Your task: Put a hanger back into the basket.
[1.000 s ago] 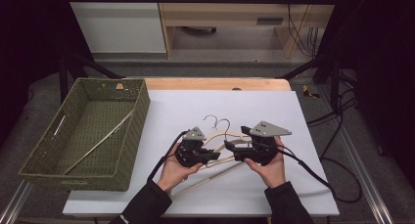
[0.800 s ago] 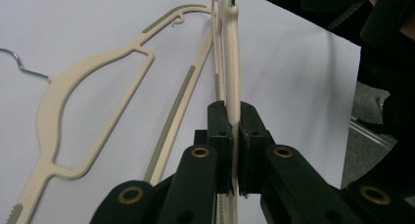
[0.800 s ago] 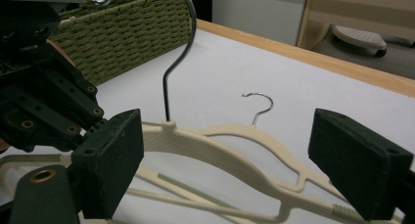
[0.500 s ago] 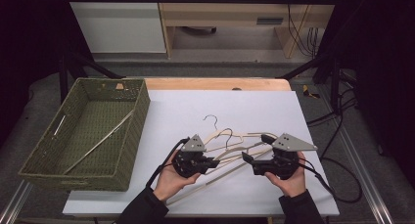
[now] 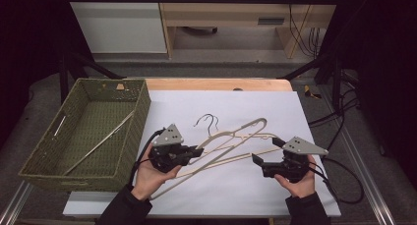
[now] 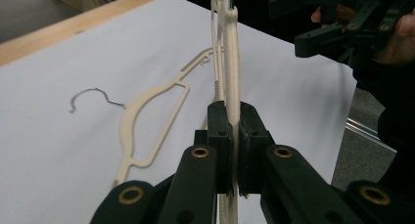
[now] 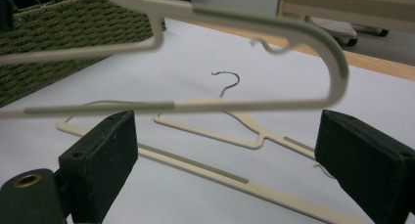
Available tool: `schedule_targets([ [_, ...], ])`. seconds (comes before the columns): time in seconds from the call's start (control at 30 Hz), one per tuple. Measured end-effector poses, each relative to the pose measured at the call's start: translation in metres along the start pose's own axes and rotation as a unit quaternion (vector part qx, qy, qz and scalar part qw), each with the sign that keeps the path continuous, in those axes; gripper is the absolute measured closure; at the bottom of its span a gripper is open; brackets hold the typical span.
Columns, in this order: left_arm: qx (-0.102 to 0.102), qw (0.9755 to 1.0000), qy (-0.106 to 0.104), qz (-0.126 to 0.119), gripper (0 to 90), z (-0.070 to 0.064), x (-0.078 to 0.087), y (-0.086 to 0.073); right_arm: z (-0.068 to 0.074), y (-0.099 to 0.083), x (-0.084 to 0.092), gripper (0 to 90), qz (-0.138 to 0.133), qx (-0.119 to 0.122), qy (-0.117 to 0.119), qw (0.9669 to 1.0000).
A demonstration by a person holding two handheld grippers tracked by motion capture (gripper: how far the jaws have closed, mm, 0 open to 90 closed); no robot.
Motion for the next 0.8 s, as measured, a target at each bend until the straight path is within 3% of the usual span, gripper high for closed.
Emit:
schedule_targets([
  [0.2, -0.016, 0.9998, 0.012, 0.001, 86.3, 0.004, 0.025, 0.013, -0.002, -0.001, 0.002, 7.6, -0.002, 0.003, 0.001, 1.0],
  [0.47, -0.024, 0.9993, 0.021, -0.019, 86.3, 0.014, 0.063, 0.036, -0.005, -0.003, 0.005, 7.0, -0.002, -0.007, -0.006, 1.0],
  [0.63, -0.025, 0.9988, 0.028, -0.031, 86.3, 0.025, 0.085, 0.047, -0.007, -0.004, 0.007, 6.8, -0.003, -0.007, -0.007, 0.9999],
  [0.8, -0.027, 0.9979, 0.049, -0.034, 86.3, 0.042, 0.102, 0.051, -0.009, -0.005, 0.008, 6.7, -0.003, -0.011, -0.01, 0.9999],
])
Point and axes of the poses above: each handheld gripper's, and its own axes: x roughly backward along the jaws, y roughly out of its top, z roughly to its left, the point moved 7 cm from there along -x, roughly forward along the jaws, and after that the axes turned 7 degrees about x, right-handed, at the moved point
